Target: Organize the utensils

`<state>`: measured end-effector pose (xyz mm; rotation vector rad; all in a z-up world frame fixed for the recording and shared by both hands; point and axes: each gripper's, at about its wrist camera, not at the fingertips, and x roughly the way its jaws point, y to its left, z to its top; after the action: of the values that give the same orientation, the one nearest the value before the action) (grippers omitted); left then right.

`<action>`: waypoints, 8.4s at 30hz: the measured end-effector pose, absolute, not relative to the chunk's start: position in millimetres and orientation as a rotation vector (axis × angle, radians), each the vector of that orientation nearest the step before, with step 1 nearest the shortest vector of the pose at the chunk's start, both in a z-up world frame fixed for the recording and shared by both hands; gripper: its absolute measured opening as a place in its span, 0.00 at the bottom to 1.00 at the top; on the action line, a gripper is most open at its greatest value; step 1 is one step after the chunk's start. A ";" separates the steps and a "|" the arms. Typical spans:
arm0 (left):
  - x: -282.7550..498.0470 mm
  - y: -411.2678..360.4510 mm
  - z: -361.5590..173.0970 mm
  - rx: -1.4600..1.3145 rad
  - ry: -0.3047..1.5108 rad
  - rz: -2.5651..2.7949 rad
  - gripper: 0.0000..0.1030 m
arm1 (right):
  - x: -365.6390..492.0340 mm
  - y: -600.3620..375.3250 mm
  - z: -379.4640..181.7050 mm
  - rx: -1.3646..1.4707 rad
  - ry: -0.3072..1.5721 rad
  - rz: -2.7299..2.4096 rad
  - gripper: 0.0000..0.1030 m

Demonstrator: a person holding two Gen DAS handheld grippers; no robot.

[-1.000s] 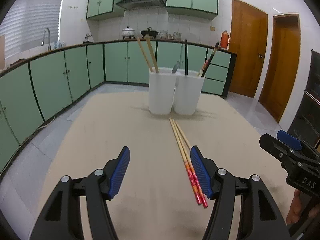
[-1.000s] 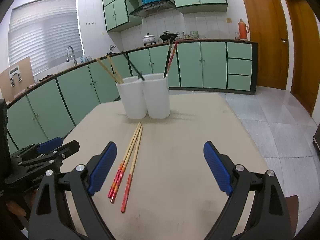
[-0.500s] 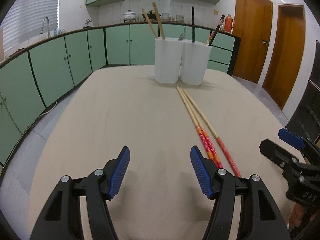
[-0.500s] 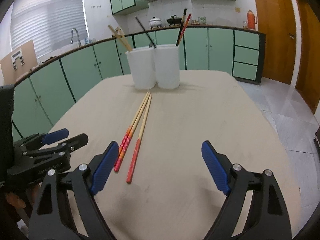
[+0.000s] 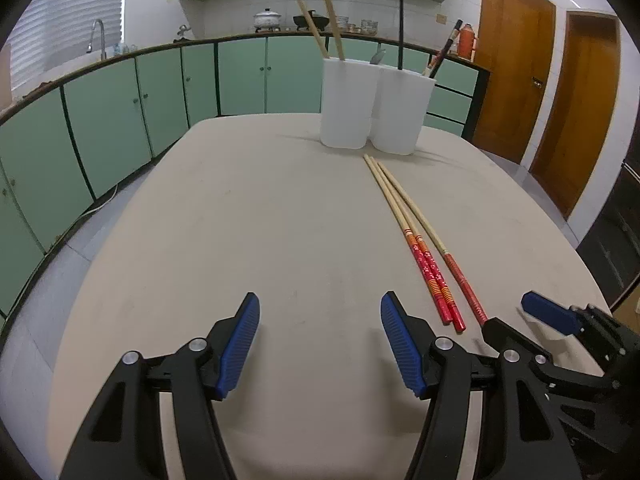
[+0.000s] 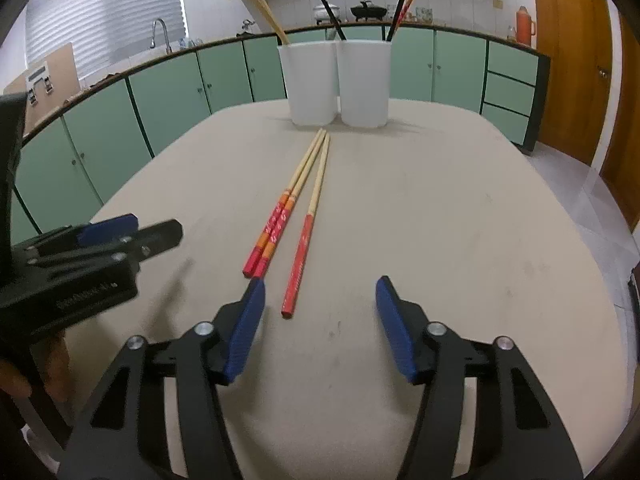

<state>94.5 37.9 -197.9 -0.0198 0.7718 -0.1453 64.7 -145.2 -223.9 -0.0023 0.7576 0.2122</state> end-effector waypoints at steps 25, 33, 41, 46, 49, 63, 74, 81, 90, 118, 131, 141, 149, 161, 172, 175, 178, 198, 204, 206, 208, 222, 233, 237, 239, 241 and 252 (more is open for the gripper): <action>96.2 15.0 -202.7 -0.003 0.812 -0.212 0.60 | 67.6 -152.1 -223.5 -0.034 0.752 0.203 0.05; 96.7 -4.0 -208.0 0.015 0.841 -0.249 0.60 | 69.0 -172.3 -218.7 0.005 0.737 0.186 0.05; 98.2 -18.9 -209.3 0.055 0.843 -0.254 0.60 | 68.8 -175.6 -218.8 0.026 0.736 0.197 0.05; 100.4 -20.5 -210.7 0.064 0.841 -0.241 0.60 | 68.7 -179.0 -218.7 0.042 0.735 0.198 0.05; 101.8 -20.4 -210.5 0.053 0.839 -0.231 0.57 | 68.2 -178.7 -219.7 0.044 0.738 0.206 0.05; 96.6 -8.4 -195.0 0.010 0.791 -0.251 0.00 | 66.8 -179.0 -213.7 0.029 0.719 0.206 0.05; 93.4 0.8 -169.2 -0.022 0.728 -0.254 0.00 | 62.4 -181.0 -195.4 0.019 0.664 0.201 0.05; 99.9 -12.9 -199.6 -0.013 0.815 -0.258 0.21 | 64.0 -181.7 -202.3 0.018 0.685 0.201 0.05; 114.3 -15.5 -210.6 -0.009 0.837 -0.233 0.25 | 65.7 -184.8 -208.2 0.040 0.703 0.205 0.05; 108.9 10.5 -58.5 -0.069 0.490 -0.257 0.05 | 87.2 -203.3 -110.7 0.043 0.539 0.249 0.05; 137.8 9.1 -25.9 -0.097 0.473 -0.290 0.05 | 135.2 -202.2 -34.3 0.050 0.554 0.374 0.05; 146.7 18.9 -7.2 -0.119 0.455 -0.306 0.05 | 151.6 -200.8 -8.0 0.030 0.557 0.434 0.05; 156.6 19.2 24.5 -0.104 0.387 -0.329 0.05 | 163.3 -208.1 29.3 0.018 0.494 0.431 0.05; 203.0 10.7 102.4 -0.073 0.220 -0.324 0.05 | 203.2 -217.8 89.3 -0.032 0.399 0.384 0.05; 258.8 7.1 113.0 -0.066 0.191 -0.275 0.05 | 253.1 -210.8 74.6 -0.060 0.444 0.339 0.05; 274.2 8.0 102.1 -0.087 0.212 -0.272 0.05 | 265.9 -209.5 67.0 -0.052 0.463 0.332 0.05; 292.0 7.2 86.9 -0.101 0.242 -0.268 0.05 | 276.1 -205.3 56.5 -0.053 0.476 0.318 0.05; 309.2 8.8 10.8 -0.107 0.428 -0.245 0.33 | 282.0 -197.8 5.7 -0.023 0.548 0.282 0.36; 261.6 15.1 22.4 -0.093 0.367 -0.246 0.53 | 237.4 -213.1 17.2 -0.038 0.435 0.216 0.67; 246.4 16.8 23.0 -0.087 0.359 -0.240 0.58 | 219.5 -216.1 17.3 -0.043 0.405 0.202 0.75; 231.3 18.5 20.2 -0.086 0.359 -0.240 0.60 | 202.5 -218.8 13.9 -0.047 0.385 0.194 0.79; 159.4 23.8 -68.7 -0.031 0.513 -0.205 0.69 | 136.8 -215.4 -67.6 -0.015 0.468 0.168 0.87; 127.9 27.3 -149.4 0.033 0.643 -0.180 0.69 | 113.3 -197.1 -142.6 0.019 0.575 0.142 0.87; 122.6 32.6 -161.8 0.017 0.665 -0.170 0.69 | 107.4 -194.6 -157.7 0.064 0.584 0.136 0.87; 120.9 35.2 -166.1 0.010 0.670 -0.167 0.69 | 104.5 -188.9 -163.6 0.073 0.592 0.139 0.87; 119.7 36.2 -170.1 0.007 0.676 -0.165 0.69 | 104.1 -184.8 -166.8 0.067 0.601 0.144 0.87; 108.9 53.4 -187.9 0.005 0.718 -0.133 0.69 | 86.5 -146.2 -203.6 0.023 0.690 0.164 0.69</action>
<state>108.9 53.4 -187.9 0.0045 0.7179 -0.1333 86.5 -146.2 -203.6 0.0235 0.6895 0.1643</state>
